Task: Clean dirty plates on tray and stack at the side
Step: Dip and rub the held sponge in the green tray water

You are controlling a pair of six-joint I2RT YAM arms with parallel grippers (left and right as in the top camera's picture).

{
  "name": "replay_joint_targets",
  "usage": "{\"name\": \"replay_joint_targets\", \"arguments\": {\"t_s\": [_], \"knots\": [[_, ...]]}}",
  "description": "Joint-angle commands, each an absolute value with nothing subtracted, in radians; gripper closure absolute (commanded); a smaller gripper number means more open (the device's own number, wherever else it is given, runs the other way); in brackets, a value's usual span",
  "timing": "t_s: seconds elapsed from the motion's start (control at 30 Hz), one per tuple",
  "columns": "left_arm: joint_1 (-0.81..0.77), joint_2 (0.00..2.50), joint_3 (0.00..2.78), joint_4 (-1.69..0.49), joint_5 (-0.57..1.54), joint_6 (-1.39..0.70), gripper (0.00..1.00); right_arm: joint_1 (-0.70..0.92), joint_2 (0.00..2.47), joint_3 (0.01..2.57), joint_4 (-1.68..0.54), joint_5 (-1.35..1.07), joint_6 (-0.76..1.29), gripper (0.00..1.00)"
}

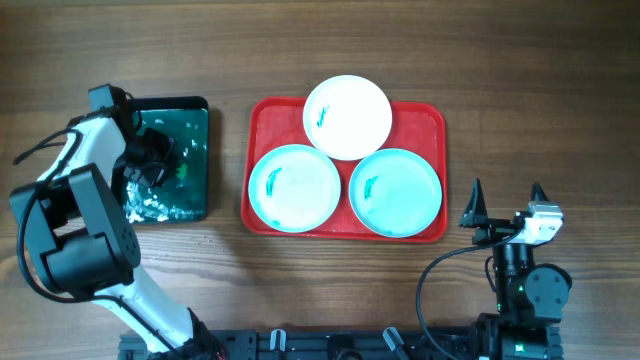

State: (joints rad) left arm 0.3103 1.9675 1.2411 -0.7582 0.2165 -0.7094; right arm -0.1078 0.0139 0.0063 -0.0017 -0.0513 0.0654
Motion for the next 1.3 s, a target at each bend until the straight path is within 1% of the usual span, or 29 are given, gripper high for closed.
{"name": "replay_joint_targets", "arguments": {"t_s": [0.0, 0.1, 0.2, 0.23, 0.33, 0.37, 0.4, 0.47, 0.5, 0.53, 0.6, 0.63, 0.67, 0.73, 0.8, 0.87, 0.9, 1.1, 1.27], "knots": [[0.306, 2.018, 1.208, -0.735, 0.125, -0.712, 0.11, -0.112, 0.011, 0.005, 0.001, -0.060, 0.055, 0.00], [0.306, 2.016, 1.210, -0.733, 0.009, -0.712, 0.11, -0.112, 0.011, 0.005, 0.001, -0.060, 0.056, 0.00], [0.306, 2.013, 1.211, -0.725, 0.002, -0.712, 0.11, -0.112, 0.011, 0.005, 0.001, -0.060, 0.055, 0.00], [0.306, 2.013, 1.210, -0.725, 0.002, -0.712, 0.14, -0.112, 0.011, 0.005, 0.001, -0.060, 0.056, 0.00], [0.306, 2.013, 1.210, -0.727, 0.010, -0.712, 0.57, -0.112, 0.011, 0.005, 0.001, -0.060, 0.055, 0.00], [0.306, 2.013, 1.210, -0.727, 0.031, -0.712, 0.60, -0.112, 0.011, 0.005, 0.001, -0.060, 0.056, 0.00], [0.306, 2.013, 1.210, -0.727, 0.063, -0.712, 0.61, -0.112, 0.011, 0.005, 0.001, -0.060, 0.056, 0.00], [0.306, 2.013, 1.211, -0.726, 0.102, -0.712, 0.58, -0.112, 0.011, 0.005, 0.001, -0.060, 0.055, 0.00], [0.306, 2.013, 1.210, -0.726, 0.118, -0.712, 0.50, -0.112, 0.011, 0.005, 0.001, -0.060, 0.055, 0.00], [0.306, 2.013, 1.210, -0.726, 0.128, -0.712, 0.39, -0.112, 0.011, 0.005, 0.001, -0.060, 0.056, 0.00], [0.306, 2.013, 1.211, -0.727, 0.143, -0.712, 0.31, -0.112, 0.011, 0.005, 0.001, -0.060, 0.056, 0.00], [0.306, 2.013, 1.210, -0.727, 0.154, -0.712, 0.31, -0.112, 0.011, 0.005, 0.001, -0.060, 0.056, 0.00], [0.306, 2.013, 1.210, -0.727, 0.167, -0.712, 0.33, -0.112, 0.011, 0.005, 0.001, -0.060, 0.056, 0.00], [0.306, 2.013, 1.210, -0.726, 0.187, -0.712, 0.59, -0.112, 0.011, 0.005, 0.001, -0.060, 0.056, 0.00], [0.306, 2.013, 1.210, -0.726, 0.187, -0.712, 0.76, -0.112, 0.011, 0.005, 0.001, -0.060, 0.056, 0.00], [0.306, 2.013, 1.210, -0.727, 0.187, -0.712, 0.87, -0.112, 0.011, 0.005, 0.001, -0.060, 0.056, 0.00], [0.306, 2.012, 1.211, -0.727, 0.187, -0.712, 0.96, -0.112, 0.011, 0.005, 0.001, -0.060, 0.055, 0.00], [0.306, 1.928, 1.245, -0.750, 0.187, -0.712, 0.96, -0.112, 0.011, 0.005, 0.001, -0.060, 0.055, 0.00], [0.306, 1.706, 1.262, -0.745, 0.186, -0.712, 0.96, -0.112, 0.011, 0.005, 0.001, -0.060, 0.055, 0.00]]}}
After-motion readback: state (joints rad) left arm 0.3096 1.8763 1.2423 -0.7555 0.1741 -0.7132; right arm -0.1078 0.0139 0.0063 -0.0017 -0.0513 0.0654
